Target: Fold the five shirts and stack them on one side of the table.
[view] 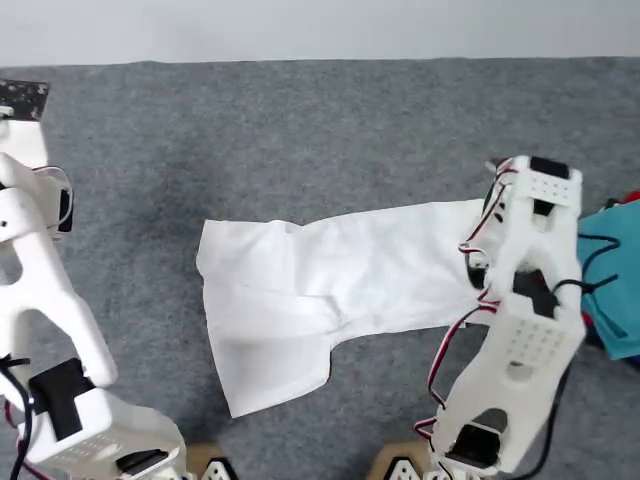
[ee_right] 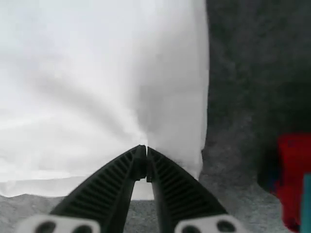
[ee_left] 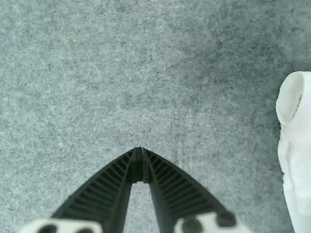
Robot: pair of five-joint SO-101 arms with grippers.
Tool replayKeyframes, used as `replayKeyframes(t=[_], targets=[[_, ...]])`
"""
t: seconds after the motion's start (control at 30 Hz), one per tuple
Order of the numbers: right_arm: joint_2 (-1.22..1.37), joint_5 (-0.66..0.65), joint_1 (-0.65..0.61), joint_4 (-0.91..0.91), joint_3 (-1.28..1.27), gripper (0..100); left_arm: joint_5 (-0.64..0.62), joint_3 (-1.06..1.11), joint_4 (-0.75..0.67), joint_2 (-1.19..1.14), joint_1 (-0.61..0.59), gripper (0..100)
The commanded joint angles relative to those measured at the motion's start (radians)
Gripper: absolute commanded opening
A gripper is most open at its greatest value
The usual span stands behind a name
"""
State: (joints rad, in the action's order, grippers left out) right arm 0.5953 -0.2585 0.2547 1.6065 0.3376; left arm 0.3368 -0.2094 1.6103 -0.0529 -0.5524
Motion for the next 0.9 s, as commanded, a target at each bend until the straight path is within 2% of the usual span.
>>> replayKeyframes(t=[0.0, 0.07, 0.27, 0.87], targets=[[-0.151, -0.005, 0.007, 0.027, 0.008, 1.3, -0.006, -0.007, 0.006, 0.043, 0.006, 0], [-0.176, -0.003, 0.005, 0.056, 0.008, 3.0, -0.006, -0.007, 0.006, 0.043, 0.006, 0], [-0.166, 0.018, 0.012, 0.101, 0.006, 16.6, -0.006, -0.007, 0.006, 0.043, 0.006, 0], [-0.007, 0.026, 0.012, 0.024, 0.011, 17.2, -0.003, -0.005, 0.006, 0.041, 0.002, 0]])
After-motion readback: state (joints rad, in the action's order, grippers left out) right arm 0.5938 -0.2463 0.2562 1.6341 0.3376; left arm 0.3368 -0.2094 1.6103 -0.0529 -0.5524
